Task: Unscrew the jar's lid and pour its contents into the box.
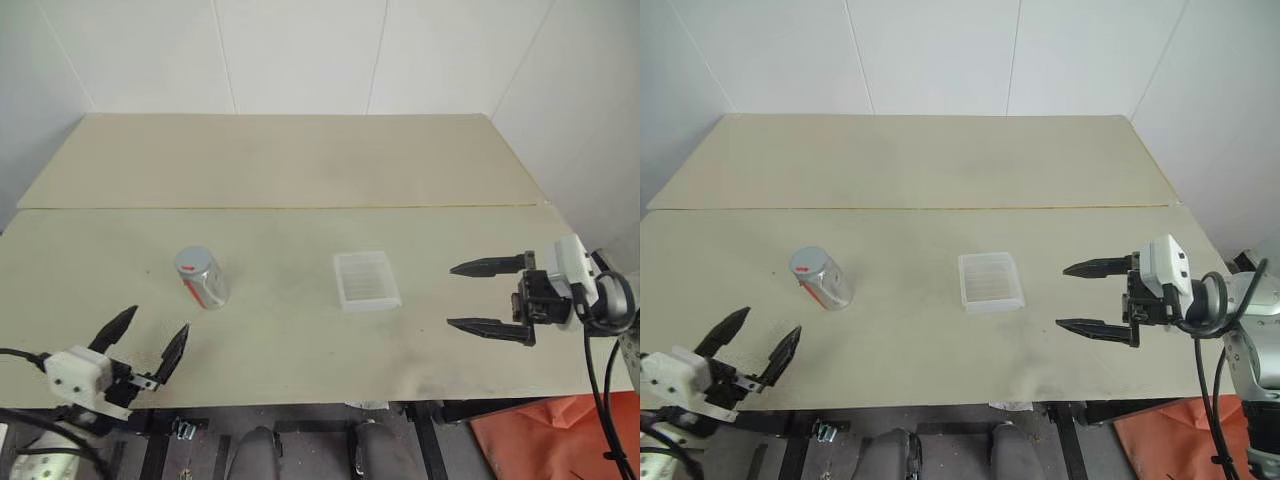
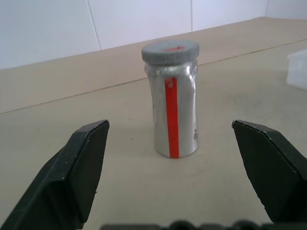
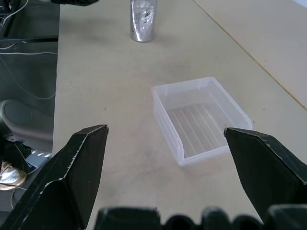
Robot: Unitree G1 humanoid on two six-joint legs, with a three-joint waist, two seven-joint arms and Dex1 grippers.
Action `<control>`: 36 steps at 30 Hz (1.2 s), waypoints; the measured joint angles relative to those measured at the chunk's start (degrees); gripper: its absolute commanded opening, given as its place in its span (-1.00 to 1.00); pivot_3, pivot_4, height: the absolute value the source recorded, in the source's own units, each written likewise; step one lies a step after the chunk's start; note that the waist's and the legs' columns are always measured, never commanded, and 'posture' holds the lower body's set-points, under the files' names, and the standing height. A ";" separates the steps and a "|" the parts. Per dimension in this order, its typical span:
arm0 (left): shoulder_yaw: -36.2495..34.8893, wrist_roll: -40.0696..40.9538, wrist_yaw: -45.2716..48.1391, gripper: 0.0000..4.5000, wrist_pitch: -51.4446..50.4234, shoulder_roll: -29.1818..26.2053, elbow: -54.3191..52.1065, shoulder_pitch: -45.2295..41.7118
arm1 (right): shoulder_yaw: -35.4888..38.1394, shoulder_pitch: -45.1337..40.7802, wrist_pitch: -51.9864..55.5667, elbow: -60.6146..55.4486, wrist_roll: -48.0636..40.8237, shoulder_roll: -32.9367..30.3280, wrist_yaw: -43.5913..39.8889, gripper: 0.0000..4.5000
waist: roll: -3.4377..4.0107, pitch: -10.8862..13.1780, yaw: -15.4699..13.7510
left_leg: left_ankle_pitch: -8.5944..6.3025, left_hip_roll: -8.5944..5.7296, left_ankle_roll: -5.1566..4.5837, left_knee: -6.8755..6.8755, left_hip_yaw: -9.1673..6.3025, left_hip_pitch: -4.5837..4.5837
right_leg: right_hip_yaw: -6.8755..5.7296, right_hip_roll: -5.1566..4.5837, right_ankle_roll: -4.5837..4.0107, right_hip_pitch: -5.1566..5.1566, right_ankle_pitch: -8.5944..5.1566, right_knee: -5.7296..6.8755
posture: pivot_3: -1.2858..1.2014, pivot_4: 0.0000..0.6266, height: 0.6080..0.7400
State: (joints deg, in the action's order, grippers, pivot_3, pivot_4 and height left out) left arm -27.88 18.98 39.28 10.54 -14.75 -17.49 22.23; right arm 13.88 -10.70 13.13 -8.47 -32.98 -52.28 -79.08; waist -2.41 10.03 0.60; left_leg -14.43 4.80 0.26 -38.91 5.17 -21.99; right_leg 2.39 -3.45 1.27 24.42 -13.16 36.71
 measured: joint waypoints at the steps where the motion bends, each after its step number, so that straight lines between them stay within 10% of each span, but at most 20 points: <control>1: 0.42 -0.94 -0.66 0.98 1.24 -0.01 1.55 -1.02 | 0.16 0.17 0.11 -0.54 -0.13 -0.04 0.16 1.00 | -0.03 -0.02 0.01 | 0.00 0.00 0.00 -0.01 -0.02 0.01 | 0.01 0.01 0.01 -0.01 0.00 -0.01 | 0.03 -0.52 1.00; 36: 12.97 -4.34 -6.47 0.98 11.58 -1.66 29.77 -26.38 | 5.19 8.09 1.73 -8.37 -2.72 -0.08 6.04 1.00 | -0.04 -0.05 0.09 | 0.00 -0.04 0.00 0.01 -0.09 -0.06 | 0.00 0.01 0.27 -0.06 0.28 -0.11 | 0.03 -0.52 1.00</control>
State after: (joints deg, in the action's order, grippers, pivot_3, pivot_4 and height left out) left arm -14.91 14.65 32.81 22.12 -16.41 12.28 -4.16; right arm 19.06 -2.61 14.86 -16.84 -35.70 -52.36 -73.04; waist -2.45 9.98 0.70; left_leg -14.44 4.75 0.26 -38.89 5.08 -22.05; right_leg 2.39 -3.44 1.54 24.37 -12.88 36.59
